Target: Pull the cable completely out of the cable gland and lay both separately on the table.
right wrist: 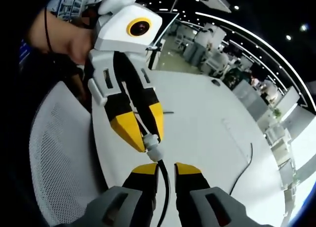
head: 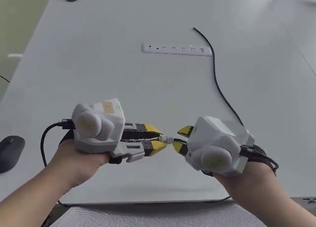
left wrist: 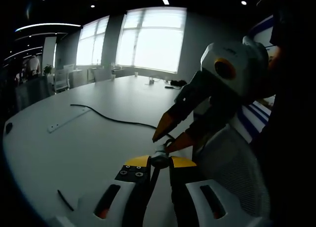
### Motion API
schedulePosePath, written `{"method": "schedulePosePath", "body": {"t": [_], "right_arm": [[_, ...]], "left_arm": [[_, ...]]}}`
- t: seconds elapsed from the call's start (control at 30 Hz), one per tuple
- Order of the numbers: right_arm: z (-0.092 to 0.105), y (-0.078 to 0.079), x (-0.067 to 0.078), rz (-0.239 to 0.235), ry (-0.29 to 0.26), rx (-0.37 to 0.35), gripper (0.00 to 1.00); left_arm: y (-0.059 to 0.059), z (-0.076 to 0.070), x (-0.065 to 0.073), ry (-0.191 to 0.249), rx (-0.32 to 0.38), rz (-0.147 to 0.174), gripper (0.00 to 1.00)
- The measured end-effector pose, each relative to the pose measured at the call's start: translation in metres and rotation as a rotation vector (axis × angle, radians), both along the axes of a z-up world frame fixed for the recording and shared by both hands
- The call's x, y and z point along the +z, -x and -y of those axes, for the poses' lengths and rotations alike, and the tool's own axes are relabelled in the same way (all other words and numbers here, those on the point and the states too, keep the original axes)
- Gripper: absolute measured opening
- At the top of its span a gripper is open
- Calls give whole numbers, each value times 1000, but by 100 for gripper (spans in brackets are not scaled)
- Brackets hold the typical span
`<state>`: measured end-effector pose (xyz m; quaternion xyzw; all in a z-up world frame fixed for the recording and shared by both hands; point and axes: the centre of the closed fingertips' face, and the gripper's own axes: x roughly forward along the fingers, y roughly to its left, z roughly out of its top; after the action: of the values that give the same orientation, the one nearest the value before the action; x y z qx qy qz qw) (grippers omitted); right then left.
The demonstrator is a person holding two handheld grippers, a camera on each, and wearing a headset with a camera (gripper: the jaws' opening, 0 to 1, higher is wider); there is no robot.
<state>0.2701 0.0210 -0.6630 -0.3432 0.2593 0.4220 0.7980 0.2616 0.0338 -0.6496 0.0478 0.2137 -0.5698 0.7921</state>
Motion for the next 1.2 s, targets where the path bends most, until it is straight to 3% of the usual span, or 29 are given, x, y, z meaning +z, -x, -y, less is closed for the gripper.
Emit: {"method": "schedulePosePath", "body": {"t": [0.2,0.3,0.5,1.2], "right_arm": [[0,1,-2,0,3,11,4],[0,1,-1,22,5,11,2],[1,2,-4,12,-4,2,1],[33,-9,-18,-30,-93,-175,0]], "left_arm": [[-1,0,-1,-3,8,-2,15],[-2,1,0,3,16,-4,15],[-1,2,-1,-3,12,-5,15],[-3,3,0,-1,22,3,15]]}}
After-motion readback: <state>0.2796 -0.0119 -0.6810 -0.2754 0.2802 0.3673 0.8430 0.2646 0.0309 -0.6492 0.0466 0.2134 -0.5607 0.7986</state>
